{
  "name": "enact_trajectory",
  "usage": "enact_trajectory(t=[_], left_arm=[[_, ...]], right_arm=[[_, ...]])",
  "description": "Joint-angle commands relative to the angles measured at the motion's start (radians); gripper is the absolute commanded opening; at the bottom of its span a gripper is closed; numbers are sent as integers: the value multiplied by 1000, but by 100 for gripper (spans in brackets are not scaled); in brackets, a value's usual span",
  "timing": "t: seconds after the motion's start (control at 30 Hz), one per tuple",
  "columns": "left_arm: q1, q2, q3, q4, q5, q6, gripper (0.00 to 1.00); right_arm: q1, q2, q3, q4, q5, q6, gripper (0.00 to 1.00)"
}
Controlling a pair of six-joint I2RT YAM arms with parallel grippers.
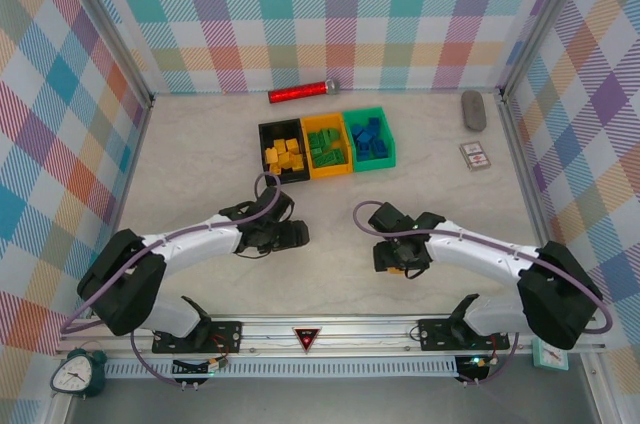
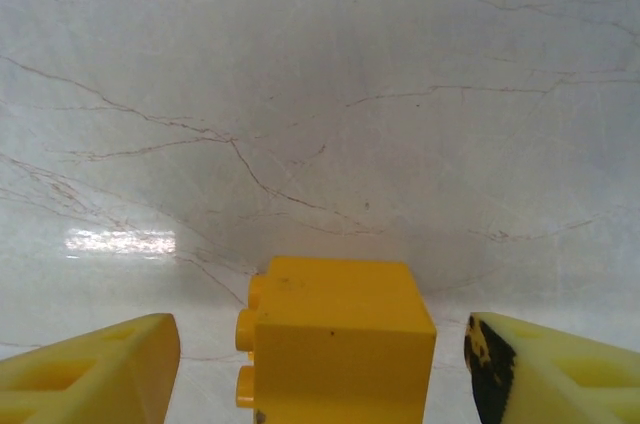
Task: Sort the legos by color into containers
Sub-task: Pick up the lego from the bottom-center of the table, then place the lego in the container.
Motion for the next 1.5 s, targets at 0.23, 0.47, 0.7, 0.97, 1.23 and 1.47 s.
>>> enact_trajectory(t=[0.23, 0.47, 0.7, 0.97, 1.23, 1.47], left_arm=[[-34, -9, 36, -28, -69, -17, 73], [-34, 4, 15, -50, -107, -80, 73], [-34, -13, -34, 5, -84, -175, 71], [-42, -101, -78, -27, -99, -222, 71], [-41, -219, -77, -138, -159, -206, 72], [-42, -320, -82, -176, -244, -165, 72]], right_arm=[[0, 2, 9, 103, -60, -11, 39], [-5, 177, 254, 157, -58, -165, 41], [-67, 493, 672, 198, -166, -288, 41], [-90, 874, 1275, 117, -232, -355, 41], [-103, 1188, 1779, 3, -257, -363, 60], [-104, 1150, 1753, -14, -284, -352, 74]])
